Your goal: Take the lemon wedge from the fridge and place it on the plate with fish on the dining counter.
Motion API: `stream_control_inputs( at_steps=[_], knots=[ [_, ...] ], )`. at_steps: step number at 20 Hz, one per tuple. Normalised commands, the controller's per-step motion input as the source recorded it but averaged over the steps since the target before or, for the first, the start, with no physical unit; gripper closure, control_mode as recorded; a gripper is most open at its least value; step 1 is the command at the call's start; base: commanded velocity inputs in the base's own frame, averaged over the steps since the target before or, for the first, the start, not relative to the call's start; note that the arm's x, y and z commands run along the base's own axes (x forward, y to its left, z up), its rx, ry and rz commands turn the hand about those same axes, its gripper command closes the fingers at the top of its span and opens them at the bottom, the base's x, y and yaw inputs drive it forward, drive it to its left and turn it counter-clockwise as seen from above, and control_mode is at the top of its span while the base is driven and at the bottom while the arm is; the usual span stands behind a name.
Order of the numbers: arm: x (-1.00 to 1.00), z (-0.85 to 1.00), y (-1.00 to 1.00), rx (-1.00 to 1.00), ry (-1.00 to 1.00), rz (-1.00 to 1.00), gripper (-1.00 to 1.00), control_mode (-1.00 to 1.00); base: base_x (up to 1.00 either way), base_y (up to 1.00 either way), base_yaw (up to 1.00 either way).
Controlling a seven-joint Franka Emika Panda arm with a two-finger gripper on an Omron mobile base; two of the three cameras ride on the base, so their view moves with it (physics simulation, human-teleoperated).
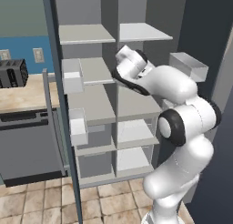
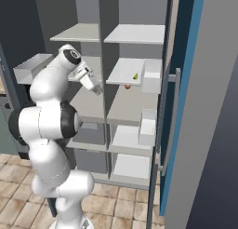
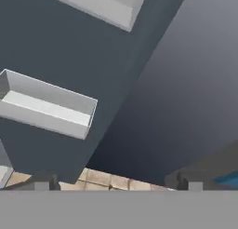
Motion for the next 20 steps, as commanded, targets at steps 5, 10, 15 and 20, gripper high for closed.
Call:
stream_control_inputs(
  at_steps=[5, 10, 15, 20],
  knots=[
    [-0.79, 0.54, -0.06, 0.58, -0.06, 0.38, -1.0, -1.0, 0.0, 0.0, 0.0],
    [-0.34, 0.35, -0.01, 0.57, 0.0, 0.33, -1.0, -1.0, 0.0, 0.0, 0.0],
    [-0.14, 0.0, 0.01, 0.15, -0.03, 0.14, -1.0, -1.0, 0.0, 0.0, 0.0],
    [-0.02, -0.4, 0.0, 0.0, -0.07, 0.13, -1.0, -1.0, 0.0, 0.0, 0.0]
  ],
)
